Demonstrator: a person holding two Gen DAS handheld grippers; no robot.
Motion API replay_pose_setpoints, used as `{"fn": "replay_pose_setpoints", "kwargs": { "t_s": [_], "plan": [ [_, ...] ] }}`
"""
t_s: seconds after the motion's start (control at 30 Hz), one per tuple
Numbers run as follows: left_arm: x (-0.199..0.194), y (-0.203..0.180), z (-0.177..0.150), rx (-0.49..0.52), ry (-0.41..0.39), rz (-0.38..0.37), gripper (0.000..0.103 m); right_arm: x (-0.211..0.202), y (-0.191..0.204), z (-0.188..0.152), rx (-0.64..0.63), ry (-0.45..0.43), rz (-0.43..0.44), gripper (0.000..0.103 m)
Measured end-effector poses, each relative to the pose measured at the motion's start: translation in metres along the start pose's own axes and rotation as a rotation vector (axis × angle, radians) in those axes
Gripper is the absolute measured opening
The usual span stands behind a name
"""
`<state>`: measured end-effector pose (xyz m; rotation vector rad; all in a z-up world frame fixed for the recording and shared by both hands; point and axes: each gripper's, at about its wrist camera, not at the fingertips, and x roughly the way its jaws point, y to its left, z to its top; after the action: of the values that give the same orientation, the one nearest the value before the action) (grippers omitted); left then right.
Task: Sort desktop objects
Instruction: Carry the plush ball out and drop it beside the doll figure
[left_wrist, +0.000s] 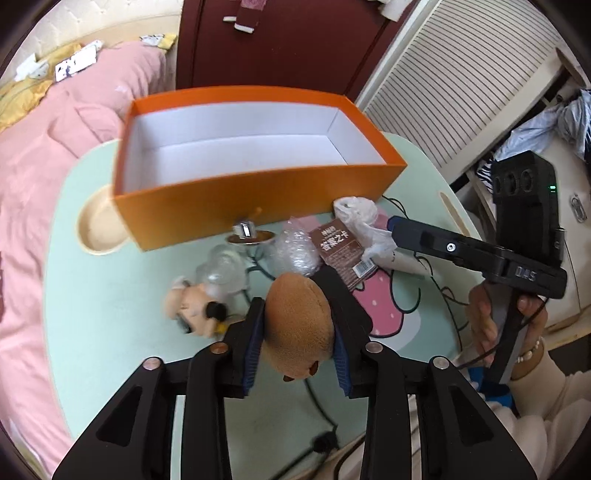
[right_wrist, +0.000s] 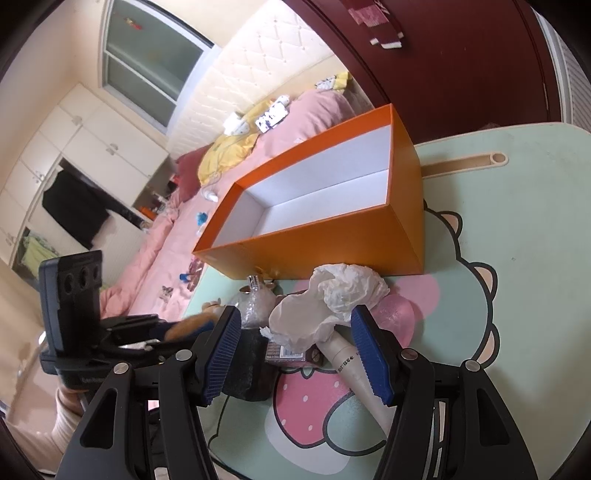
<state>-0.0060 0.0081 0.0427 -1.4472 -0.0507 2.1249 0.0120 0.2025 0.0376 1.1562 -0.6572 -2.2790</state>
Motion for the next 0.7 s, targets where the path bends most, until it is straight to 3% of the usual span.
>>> {"fn": "replay_pose_setpoints", "kwargs": {
  "t_s": [0.1,0.27,0.37,0.4,0.53,0.7],
  "plan": [
    [0.007,-0.002,-0.001,0.011,-0.004,0.042,0.045,-0.008,0.005,0.002,-0.039,-0.035,-0.034,0.062],
    [-0.012,-0.005,-0.012,0.045,-0.090,0.082,0.048,-0.029,0.013,0.006,-0.107,-0.123,-0.142,0.063],
    [-0.030,-0.006,-0.023,0.044,-0.169,0.110,0.073,-0.038,0.020,-0.001,-0.117,-0.170,-0.211,0.071],
    [-0.035,-0.006,-0.027,0.035,-0.193,0.117,0.074,-0.039,0.024,-0.007,-0.125,-0.176,-0.231,0.074],
    [-0.043,-0.004,-0.042,-0.019,-0.226,0.127,0.074,-0.030,0.039,-0.035,-0.179,-0.142,-0.307,0.075],
    [-0.031,-0.006,-0.063,-0.063,-0.202,0.151,0.074,-0.010,0.050,-0.059,-0.235,-0.077,-0.405,0.075]
  ]
}}
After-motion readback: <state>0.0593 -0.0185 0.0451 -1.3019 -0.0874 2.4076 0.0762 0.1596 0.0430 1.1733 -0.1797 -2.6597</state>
